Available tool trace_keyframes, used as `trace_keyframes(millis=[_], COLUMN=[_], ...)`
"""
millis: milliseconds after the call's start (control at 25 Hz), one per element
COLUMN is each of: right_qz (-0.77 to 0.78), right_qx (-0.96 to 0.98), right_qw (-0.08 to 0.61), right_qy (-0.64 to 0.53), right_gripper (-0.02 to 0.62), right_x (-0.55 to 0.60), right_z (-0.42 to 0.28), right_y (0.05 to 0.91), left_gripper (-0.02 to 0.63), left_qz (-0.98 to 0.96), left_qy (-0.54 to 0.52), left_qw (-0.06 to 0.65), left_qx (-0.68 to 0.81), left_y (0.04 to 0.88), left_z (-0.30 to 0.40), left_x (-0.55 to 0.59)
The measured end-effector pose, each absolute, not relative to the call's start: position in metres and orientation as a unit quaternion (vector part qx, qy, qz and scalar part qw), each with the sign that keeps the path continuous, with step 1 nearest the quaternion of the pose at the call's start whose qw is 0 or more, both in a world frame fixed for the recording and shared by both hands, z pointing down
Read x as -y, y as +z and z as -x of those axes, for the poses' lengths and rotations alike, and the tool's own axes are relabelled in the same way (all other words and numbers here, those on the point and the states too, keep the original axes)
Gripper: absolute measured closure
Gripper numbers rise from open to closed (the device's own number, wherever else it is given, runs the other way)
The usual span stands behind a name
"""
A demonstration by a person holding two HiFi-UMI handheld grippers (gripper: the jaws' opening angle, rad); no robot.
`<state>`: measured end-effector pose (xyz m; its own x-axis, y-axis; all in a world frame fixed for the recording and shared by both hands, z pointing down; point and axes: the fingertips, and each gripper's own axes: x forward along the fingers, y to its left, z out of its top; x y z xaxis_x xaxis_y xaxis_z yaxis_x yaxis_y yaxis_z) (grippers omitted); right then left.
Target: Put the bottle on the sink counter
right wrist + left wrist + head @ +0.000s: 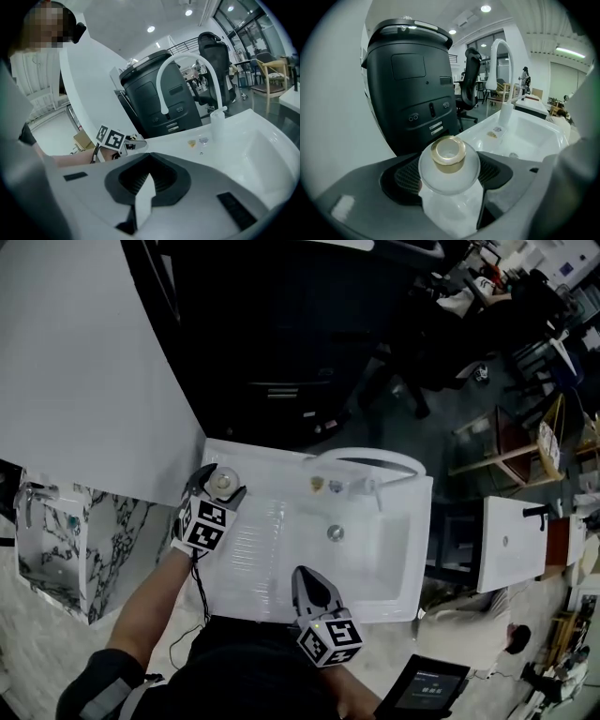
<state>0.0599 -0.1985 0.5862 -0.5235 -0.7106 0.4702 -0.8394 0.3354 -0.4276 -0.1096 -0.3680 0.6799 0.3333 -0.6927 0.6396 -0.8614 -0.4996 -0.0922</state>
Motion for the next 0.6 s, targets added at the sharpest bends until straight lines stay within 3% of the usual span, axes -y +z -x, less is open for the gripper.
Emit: trace_keyframes(millis=[600], right_qz=[-0.490], right_qx=[0.796], right_qw=[0.119], right_qy=[0.335], right_gripper=[0.600], right_x=[0.205], right_z=[-0.066], right_y=[0.600], left_gripper=[0.265], left_qz=[-0.805], left_qy=[0.314], left_qw=[0.152], left_qx=[0.480], left_y=[0.714], left_z=[0.102], left_x=[0.417])
